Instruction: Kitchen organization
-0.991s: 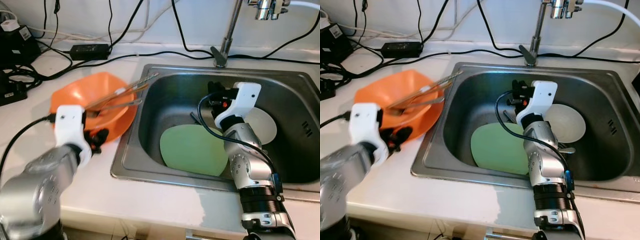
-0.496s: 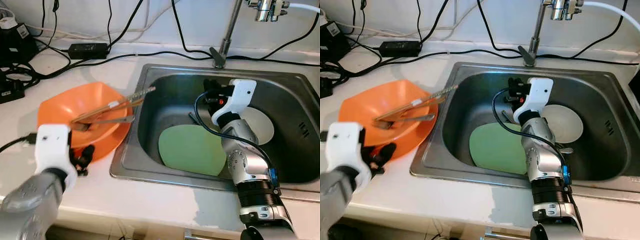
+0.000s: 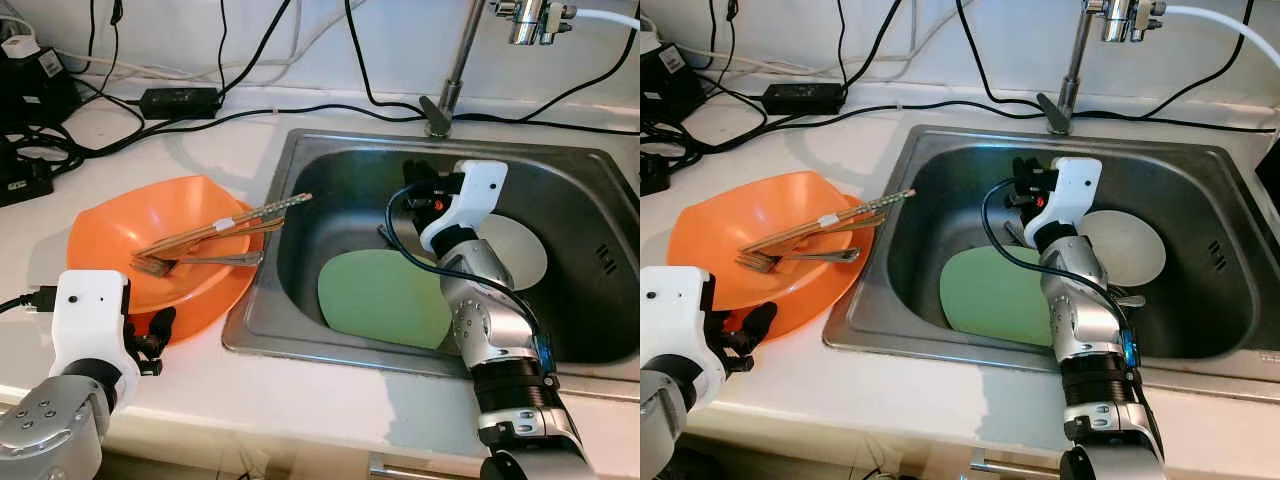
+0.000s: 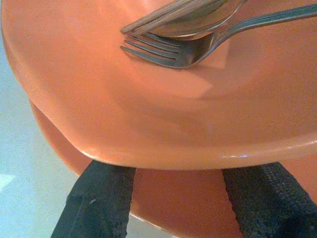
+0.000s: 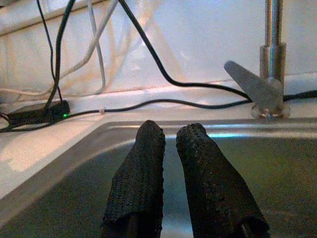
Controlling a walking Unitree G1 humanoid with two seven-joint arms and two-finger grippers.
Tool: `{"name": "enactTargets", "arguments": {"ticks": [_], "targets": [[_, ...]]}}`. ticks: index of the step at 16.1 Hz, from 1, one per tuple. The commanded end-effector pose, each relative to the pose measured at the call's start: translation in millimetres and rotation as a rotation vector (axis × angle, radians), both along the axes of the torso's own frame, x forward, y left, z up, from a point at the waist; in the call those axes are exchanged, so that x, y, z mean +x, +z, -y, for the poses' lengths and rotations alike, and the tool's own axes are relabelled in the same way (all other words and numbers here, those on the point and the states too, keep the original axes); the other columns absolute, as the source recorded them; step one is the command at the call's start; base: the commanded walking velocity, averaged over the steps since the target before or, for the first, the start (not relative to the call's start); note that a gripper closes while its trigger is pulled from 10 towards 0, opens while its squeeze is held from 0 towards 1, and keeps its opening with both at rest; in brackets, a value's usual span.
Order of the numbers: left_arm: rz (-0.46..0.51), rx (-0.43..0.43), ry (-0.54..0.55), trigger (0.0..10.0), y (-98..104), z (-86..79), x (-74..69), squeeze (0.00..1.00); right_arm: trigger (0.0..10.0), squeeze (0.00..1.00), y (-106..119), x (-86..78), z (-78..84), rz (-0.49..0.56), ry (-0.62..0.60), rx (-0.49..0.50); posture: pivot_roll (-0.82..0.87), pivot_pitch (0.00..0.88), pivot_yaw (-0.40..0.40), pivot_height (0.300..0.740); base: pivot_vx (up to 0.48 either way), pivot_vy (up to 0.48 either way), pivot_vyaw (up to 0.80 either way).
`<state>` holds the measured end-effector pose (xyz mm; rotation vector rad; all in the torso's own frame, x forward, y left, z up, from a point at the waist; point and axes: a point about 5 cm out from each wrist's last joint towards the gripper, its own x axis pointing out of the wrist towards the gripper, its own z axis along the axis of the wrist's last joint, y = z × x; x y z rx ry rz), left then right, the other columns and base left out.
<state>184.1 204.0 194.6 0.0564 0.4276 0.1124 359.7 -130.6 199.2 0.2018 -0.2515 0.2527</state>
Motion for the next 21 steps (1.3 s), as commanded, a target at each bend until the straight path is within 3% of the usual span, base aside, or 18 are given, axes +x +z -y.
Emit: {"name": "enactTargets", "arguments": {"ticks": [1, 7, 10, 15, 19, 21], "targets": [[-0.124, -0.019, 0.035, 10.0, -17, -2.6, -4.6, 0.0, 10.0, 0.0, 2, 1.0, -2.2, 0.007, 0.01, 0.01, 0.28, 0.13, 0.009, 0.74, 0.0, 0.0, 0.0], [0.0, 0.068, 0.041, 10.0, 10, 6.5, 21.6, 0.0, 10.0, 0.0, 4, 3.1, 1.0, 0.019, -0.008, 0.017, 0.26, 0.117, 0.012, 0.74, 0.0, 0.0, 0.0], [0.02, 0.065, 0.012, 10.0, 10, 14.5, 24.4, 0.0, 10.0, 0.0, 4, 2.8, 2.6, 0.022, -0.015, 0.015, 0.25, 0.121, 0.014, 0.74, 0.0, 0.0, 0.0], [-0.034, 0.093, 0.047, 10.0, 2, 10.2, 15.4, 0.0, 10.0, 0.0, 5, 3.4, 3.6, 0.023, -0.014, 0.01, 0.25, 0.125, 0.007, 0.74, 0.0, 0.0, 0.0], [-0.069, 0.187, 0.108, 10.0, -3, -1.8, 2.2, 0.0, 10.0, 0.0, 4, 4.4, -0.1, 0.022, 0.002, 0.014, 0.27, 0.126, -0.001, 0.74, 0.0, 0.0, 0.0], [-0.046, 0.257, 0.193, 10.0, 3, -17.0, 1.4, 0.0, 10.0, 0.0, 4, 5.3, -4.1, 0.019, 0.017, 0.018, 0.28, 0.127, -0.009, 0.74, 0.0, 0.0, 0.0]]}}
